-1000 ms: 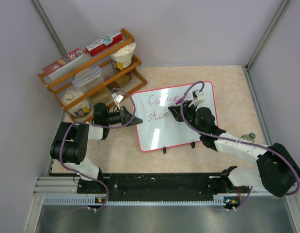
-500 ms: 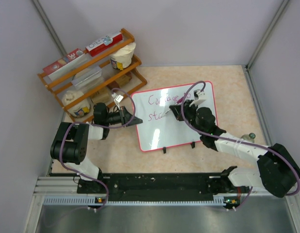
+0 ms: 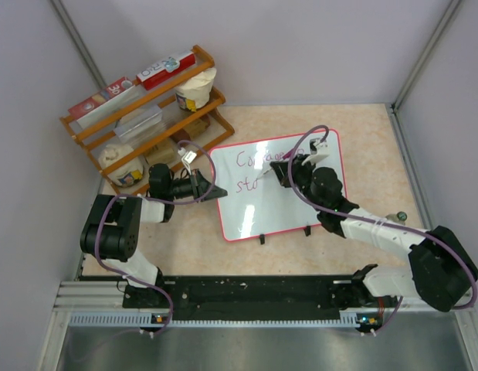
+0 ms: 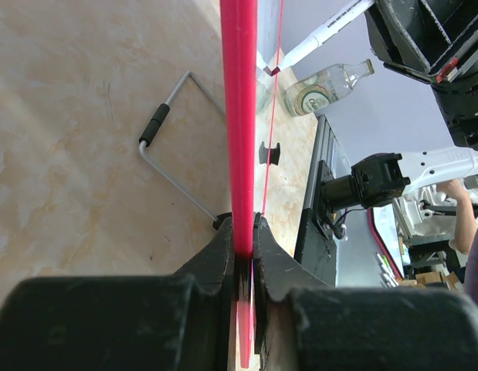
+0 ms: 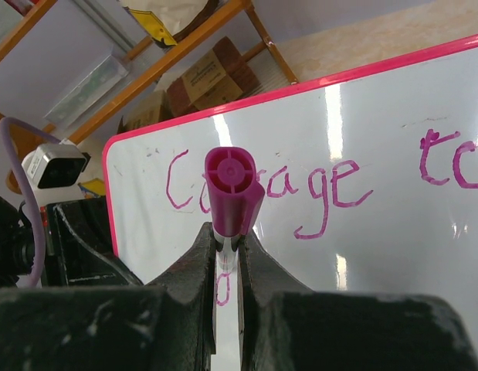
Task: Write a sentence on the whiteboard
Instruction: Write with the whiteboard marker on the whiteboard.
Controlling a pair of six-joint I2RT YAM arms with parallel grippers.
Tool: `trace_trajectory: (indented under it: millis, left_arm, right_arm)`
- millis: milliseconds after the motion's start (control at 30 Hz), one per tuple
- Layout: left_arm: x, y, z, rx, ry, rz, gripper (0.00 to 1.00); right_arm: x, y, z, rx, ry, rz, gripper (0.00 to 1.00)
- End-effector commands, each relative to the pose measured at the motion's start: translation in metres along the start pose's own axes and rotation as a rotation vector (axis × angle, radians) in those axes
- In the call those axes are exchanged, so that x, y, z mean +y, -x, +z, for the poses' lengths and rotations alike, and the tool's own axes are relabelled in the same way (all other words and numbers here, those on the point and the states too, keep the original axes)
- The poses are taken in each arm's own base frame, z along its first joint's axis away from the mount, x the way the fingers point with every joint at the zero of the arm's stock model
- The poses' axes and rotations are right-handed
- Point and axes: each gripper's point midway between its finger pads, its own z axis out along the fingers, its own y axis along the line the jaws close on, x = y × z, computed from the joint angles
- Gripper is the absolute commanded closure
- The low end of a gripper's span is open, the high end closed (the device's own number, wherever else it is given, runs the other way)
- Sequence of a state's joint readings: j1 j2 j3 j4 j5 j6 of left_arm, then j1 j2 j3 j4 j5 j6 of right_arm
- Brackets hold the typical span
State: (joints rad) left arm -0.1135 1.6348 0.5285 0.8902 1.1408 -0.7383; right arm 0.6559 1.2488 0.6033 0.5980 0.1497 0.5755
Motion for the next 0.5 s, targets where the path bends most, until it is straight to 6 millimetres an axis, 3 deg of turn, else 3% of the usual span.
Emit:
trace_trajectory:
  millis: [0, 467]
  left_arm:
    - [0.007, 0.014, 0.003, -0.051, 0.029, 0.094, 1.00]
    - [0.007, 0.014, 0.003, -0.051, 0.029, 0.092, 1.00]
  right_arm:
    - [0.002, 0.020, 0.008, -0.055, -0.005, -0.019, 1.00]
    - [-0.010, -0.006, -0.006, 0.022, -0.017, -0.033, 1.00]
